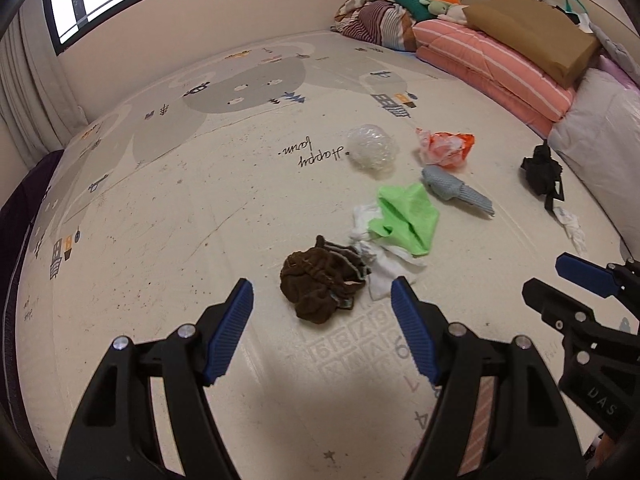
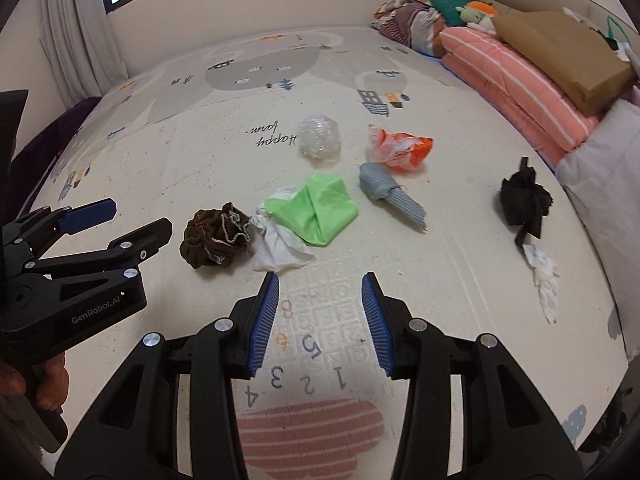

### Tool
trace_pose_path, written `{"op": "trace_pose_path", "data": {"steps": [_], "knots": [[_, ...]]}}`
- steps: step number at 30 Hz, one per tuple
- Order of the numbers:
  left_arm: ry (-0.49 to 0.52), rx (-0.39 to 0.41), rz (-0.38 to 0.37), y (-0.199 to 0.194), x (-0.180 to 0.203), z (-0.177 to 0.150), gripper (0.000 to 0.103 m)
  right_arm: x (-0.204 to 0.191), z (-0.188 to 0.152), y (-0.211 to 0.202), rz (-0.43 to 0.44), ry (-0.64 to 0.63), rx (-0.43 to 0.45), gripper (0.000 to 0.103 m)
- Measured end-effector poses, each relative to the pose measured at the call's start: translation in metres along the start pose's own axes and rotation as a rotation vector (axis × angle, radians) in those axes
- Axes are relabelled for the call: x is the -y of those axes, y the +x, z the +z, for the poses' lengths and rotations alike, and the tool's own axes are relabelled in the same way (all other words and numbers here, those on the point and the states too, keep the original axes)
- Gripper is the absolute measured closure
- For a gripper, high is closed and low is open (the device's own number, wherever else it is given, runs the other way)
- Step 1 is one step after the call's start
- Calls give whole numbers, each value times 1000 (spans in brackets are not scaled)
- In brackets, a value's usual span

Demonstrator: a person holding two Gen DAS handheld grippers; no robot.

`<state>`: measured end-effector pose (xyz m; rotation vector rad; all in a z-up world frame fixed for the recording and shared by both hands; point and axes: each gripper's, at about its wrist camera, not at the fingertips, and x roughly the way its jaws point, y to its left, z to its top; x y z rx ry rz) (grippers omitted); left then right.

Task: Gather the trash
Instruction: 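Move both open tools back toward the brown scrunchie and white tissue, then grasp the brown scrunchie with the left tool while the right tool grasps the white tissue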

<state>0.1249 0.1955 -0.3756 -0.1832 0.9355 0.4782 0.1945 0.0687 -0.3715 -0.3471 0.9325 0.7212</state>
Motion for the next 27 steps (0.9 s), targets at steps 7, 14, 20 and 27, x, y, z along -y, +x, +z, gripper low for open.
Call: {"op": "trace_pose_path", "data": {"steps": [7,14,20,27], "knots": [[9,-12,-19,47,-14,-7,31,-22,7,73,15,-53,-38,61],[20,-31,-26,92,-18,-19,32,-26,10,133,22,-87,-66,58],[8,-44,-114,103,-18,-17,52,-28,8,156,66,-95,-102,82],[72,-46,-128,92,-3,-14,80,-36,13,143,105,-127,-97,100]]}}
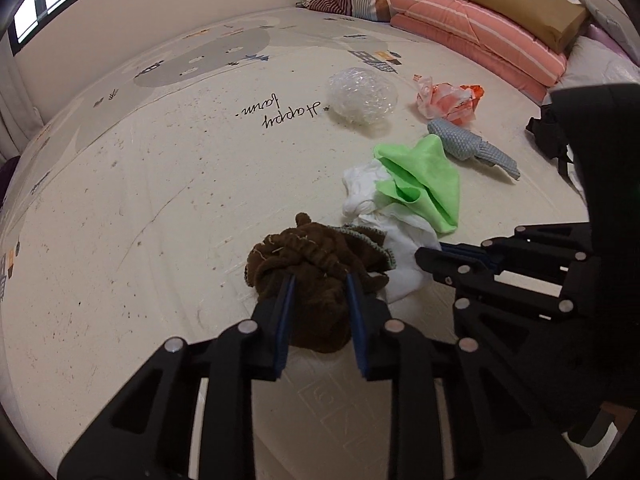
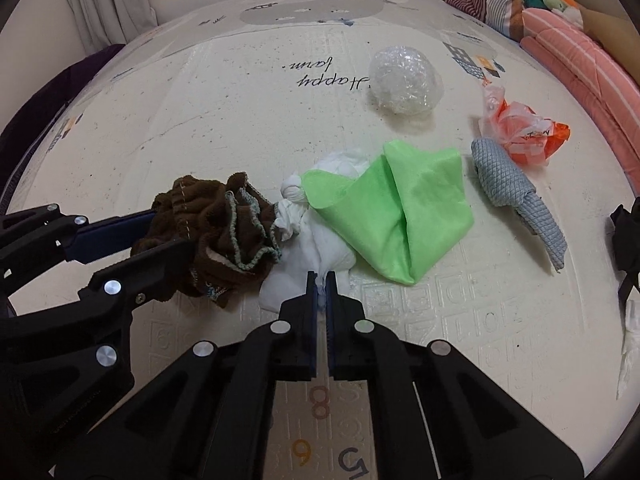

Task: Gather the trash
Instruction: 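Grasp the brown scrunchie with the left tool while the right tool grasps the white tissue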

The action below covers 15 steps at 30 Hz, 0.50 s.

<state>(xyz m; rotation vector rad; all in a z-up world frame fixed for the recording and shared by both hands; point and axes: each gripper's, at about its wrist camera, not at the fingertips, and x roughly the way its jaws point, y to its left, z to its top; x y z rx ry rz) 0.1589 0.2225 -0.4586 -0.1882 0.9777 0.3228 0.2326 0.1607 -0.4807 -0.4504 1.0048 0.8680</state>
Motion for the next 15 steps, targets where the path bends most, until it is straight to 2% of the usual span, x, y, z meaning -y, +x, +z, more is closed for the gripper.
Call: {"op": "trace_pose_path", "data": {"steps": [3,15], "knots": [[-16,-7,-8,-7,-4,0,87,0,5,-12,0,-4,15,100],[-42,30,13,-56,-13,2,89,-11,13,-60,4,-13,70,100]]}}
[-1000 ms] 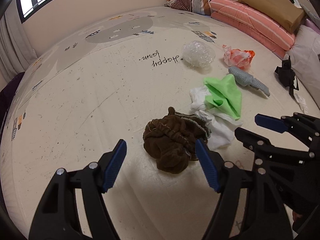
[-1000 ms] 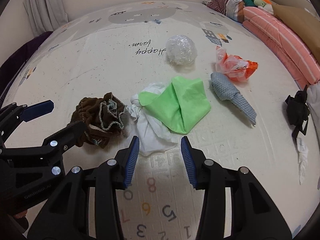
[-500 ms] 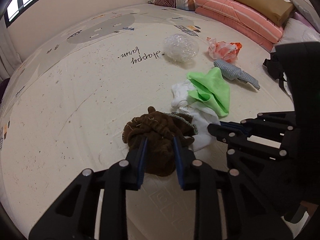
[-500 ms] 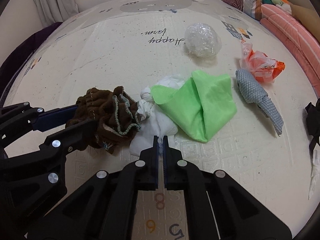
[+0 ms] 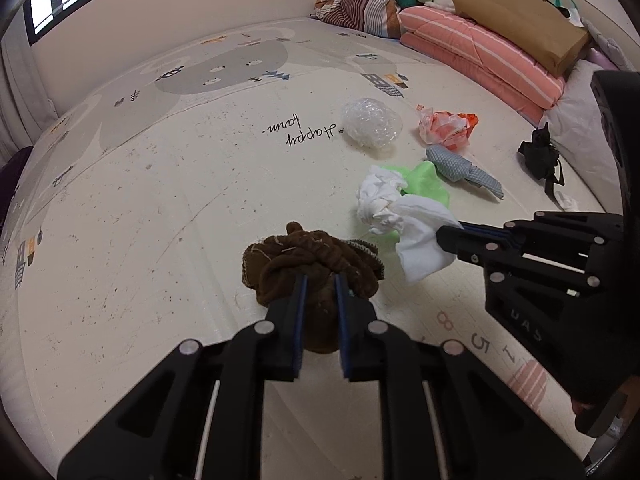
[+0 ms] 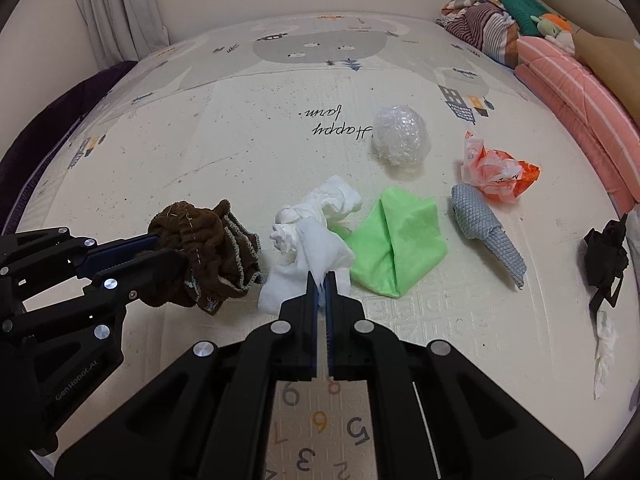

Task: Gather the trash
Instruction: 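Grasp the brown scrunchie with the left tool while the right tool grasps the white tissue, then carry both items to the grey bin and open both tools over it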

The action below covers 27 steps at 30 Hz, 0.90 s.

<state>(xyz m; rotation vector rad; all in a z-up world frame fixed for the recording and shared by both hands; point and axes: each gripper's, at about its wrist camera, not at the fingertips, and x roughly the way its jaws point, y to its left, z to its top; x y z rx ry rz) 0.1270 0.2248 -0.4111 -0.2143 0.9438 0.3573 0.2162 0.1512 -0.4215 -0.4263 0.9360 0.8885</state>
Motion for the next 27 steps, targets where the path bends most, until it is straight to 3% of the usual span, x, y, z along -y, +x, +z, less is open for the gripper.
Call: {"op": "trace_pose_path", "data": {"steps": [14,20,27], "knots": [[35,45,-29,-66,26,4,89,7,-27,-84,-48,77,33,100],[92,49,-73,-84,65,3,89,35,-50,-122,-94,154,47,100],[178,52,-147,-97,137,-1,89,86,-99,-166,-161,266,45,100]]}}
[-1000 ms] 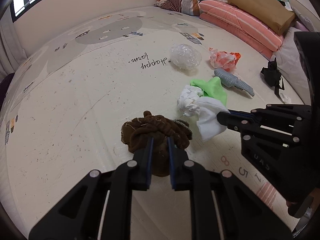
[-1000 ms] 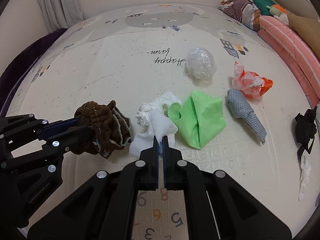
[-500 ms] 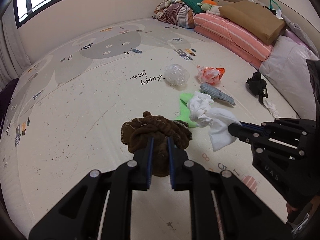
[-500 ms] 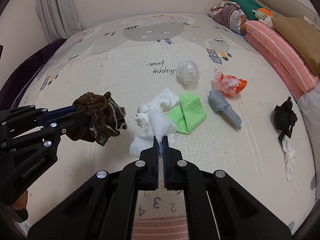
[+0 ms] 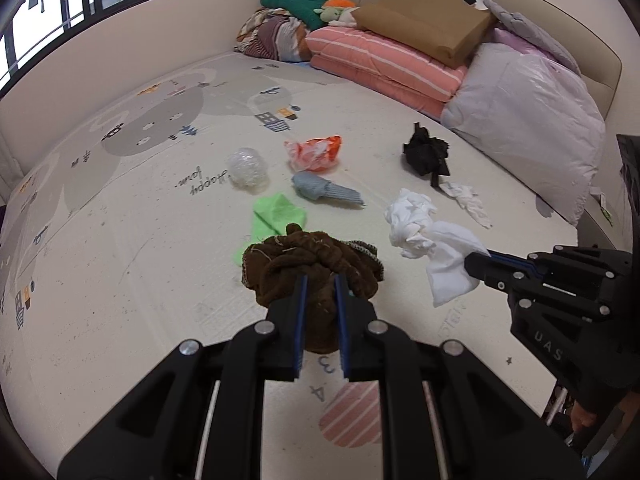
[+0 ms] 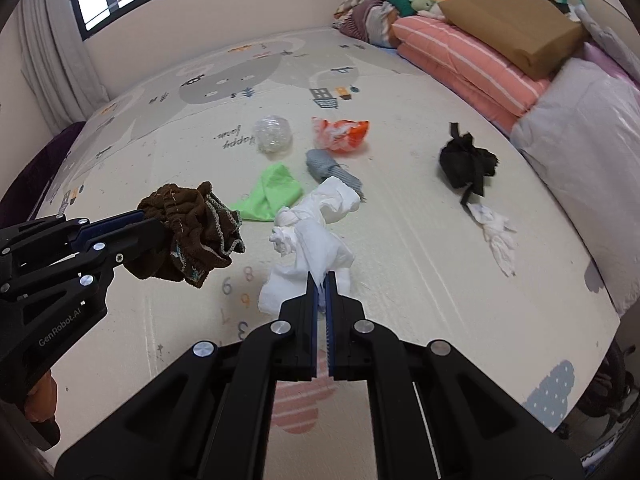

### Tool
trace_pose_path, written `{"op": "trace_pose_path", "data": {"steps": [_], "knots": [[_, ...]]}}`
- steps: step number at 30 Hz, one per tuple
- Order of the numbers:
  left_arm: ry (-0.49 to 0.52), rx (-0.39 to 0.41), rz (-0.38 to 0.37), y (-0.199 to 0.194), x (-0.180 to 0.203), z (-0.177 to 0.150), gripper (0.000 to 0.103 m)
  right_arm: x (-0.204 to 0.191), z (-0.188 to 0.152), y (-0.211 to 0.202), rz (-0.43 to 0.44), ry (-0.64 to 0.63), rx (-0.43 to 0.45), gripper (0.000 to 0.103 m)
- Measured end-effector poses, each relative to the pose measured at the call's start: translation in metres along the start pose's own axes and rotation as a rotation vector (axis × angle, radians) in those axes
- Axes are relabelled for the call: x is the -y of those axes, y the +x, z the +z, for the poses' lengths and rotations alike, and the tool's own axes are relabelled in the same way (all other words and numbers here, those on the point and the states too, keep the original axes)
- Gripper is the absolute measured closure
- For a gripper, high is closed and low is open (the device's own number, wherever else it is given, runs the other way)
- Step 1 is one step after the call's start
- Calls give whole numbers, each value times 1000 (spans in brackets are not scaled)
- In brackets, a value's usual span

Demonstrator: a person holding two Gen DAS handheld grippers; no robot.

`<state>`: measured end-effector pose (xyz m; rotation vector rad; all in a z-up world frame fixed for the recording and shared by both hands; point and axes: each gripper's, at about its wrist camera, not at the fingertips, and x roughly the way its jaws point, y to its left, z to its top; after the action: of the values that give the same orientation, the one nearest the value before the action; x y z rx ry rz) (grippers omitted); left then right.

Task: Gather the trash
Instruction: 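Carry both items to the grey bin and open both tools over it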

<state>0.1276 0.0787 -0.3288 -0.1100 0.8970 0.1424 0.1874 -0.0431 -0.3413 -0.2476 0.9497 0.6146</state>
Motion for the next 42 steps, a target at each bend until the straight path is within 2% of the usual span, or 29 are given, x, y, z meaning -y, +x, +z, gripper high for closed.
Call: {"op": "trace_pose_path", "data": {"steps": [10,17,22,25,30,31,33,35,42], "knots": [[147,-1,-139,-2,149,1,89,134,-81,-71,-151,147,-11,100],[262,-24,-280,-4,264,-16,89,235,-163,-129,-308,311,-49,100],[348,-53,-366,-3,335,-35,89,288,-222,-157,-391,429,-88,100],[391,-73,-398,-1,369,-47,89,306,-246,-164,-412,482,-105,100],[451,-102,-418,4,407,-64,89,325,-273,-164,-400,522,-115,98],[461,-106,-419,6,413,-67,89,328,-278,-162,-396,527,-117,95],[481,-116,-419,10,424,-73,89,332,-286,-160,-400,532,-126,74],[501,-123,-420,11,433,-80,89,337,-294,-162,-404,541,-118,67],[546,-141,-439,12,462,-96,89,354,-316,-177,-425,579,-115,67]]}}
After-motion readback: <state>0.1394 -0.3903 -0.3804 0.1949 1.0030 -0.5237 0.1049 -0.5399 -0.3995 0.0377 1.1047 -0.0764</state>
